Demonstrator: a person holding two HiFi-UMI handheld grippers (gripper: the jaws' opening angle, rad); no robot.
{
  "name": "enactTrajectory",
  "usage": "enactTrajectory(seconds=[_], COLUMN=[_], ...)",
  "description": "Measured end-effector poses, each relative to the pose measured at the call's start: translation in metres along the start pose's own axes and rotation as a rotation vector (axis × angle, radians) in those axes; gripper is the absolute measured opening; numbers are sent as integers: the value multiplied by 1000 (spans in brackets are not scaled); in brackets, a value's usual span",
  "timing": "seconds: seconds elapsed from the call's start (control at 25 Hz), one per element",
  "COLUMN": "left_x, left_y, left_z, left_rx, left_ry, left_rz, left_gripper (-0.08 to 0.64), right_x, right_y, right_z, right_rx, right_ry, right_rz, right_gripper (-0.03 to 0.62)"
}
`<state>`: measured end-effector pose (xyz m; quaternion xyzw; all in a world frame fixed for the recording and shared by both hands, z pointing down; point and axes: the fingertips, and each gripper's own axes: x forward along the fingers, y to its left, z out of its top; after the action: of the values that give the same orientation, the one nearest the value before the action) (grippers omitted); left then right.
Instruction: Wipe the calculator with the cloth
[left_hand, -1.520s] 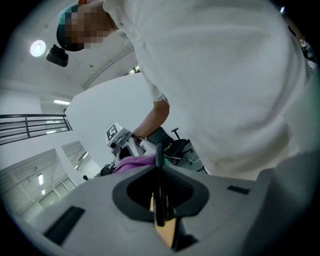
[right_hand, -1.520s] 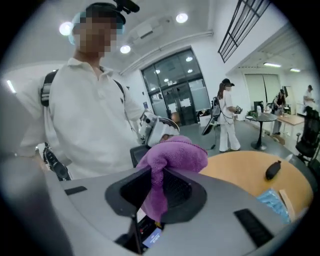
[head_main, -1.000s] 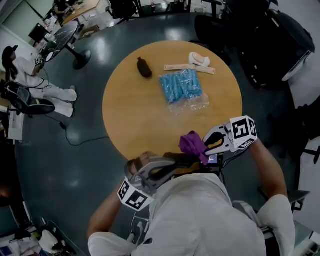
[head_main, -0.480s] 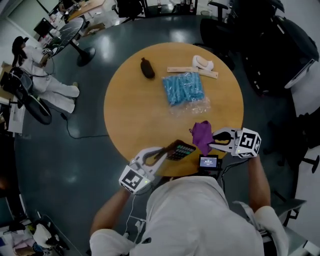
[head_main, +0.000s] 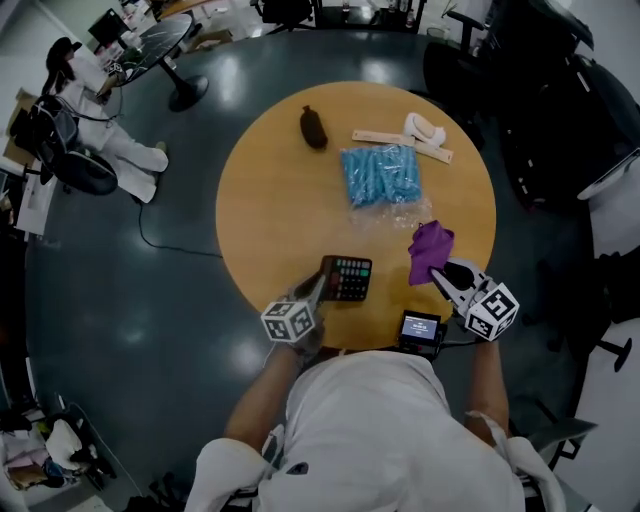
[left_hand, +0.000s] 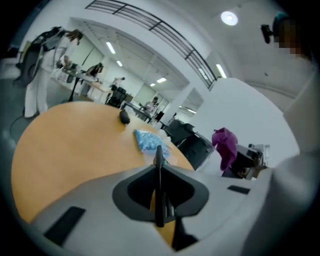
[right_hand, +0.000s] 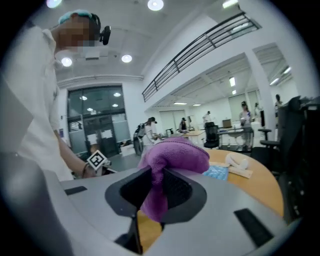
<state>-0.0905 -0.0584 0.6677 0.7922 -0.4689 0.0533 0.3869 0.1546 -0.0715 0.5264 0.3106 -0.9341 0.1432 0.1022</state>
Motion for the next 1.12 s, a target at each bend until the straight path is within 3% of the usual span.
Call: enactTrajectory(seconds=[0.12,0.28,0.76,1.12], left_x=[11,13,27,30], left_y=[35,62,80,81], left_z=[-38,-63,-86,-89], left_rx=[-178,-271,-420,-435], left_ry=[33,31,1,-17], left_rz=[73,130,155,156], left_gripper=[43,43,43,44], right_x=[7,17,26,23], right_y=[-5,20,48,56], right_z=[-18,-31,-41,-49], right_rx=[23,63,129,143], right_ry=[-11,-8,-21,-13], right_rz=[-115,-85,-94,-72], right_gripper=[72,72,72,72])
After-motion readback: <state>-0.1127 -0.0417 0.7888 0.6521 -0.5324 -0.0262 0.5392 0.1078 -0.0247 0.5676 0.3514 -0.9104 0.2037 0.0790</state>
